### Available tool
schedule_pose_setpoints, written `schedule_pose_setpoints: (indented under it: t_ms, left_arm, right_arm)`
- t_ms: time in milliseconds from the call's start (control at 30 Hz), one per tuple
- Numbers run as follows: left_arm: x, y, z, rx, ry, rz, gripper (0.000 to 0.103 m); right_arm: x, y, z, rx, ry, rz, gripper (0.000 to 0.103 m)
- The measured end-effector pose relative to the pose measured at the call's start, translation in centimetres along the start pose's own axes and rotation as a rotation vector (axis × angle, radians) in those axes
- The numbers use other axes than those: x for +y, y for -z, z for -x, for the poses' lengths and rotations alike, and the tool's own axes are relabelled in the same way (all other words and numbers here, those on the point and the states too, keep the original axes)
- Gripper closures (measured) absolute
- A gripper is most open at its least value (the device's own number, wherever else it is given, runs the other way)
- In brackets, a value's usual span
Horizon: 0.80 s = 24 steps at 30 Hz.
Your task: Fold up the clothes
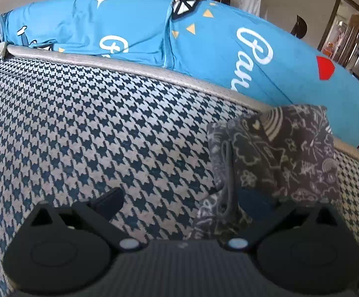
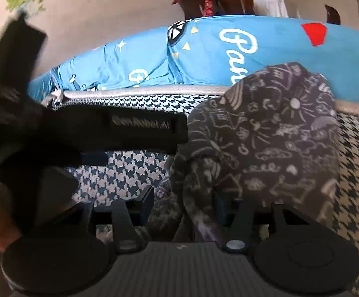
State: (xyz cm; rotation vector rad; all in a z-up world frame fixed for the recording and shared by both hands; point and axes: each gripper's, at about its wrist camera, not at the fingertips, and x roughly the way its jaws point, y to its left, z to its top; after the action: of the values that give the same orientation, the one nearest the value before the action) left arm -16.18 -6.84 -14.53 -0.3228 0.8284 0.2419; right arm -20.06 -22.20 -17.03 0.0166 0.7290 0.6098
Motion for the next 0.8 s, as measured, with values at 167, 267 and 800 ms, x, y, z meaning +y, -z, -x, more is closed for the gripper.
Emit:
schedule_pose_setpoints:
  t_ms: [167,267,800]
  left_arm:
    - [0.7,0.7,-2.1,0.061,-0.044,0.020,0.000]
    - [1.0,1.0,-2.2,0.056,-0.039,0.033,0.000]
    - [1.4,5.8,2.8,0.009,-0.054,-0.030,0.000]
  right_arm:
    - [-1.0,0.8,3.9,-0.023,0.014,-0.036,0.052]
    - [-1.1,1.7,6.5,-0.039,0.022,-0.040,0.051]
    - [-2.5,8.5,16.0,-0.078,0.095,-0.092,0.044]
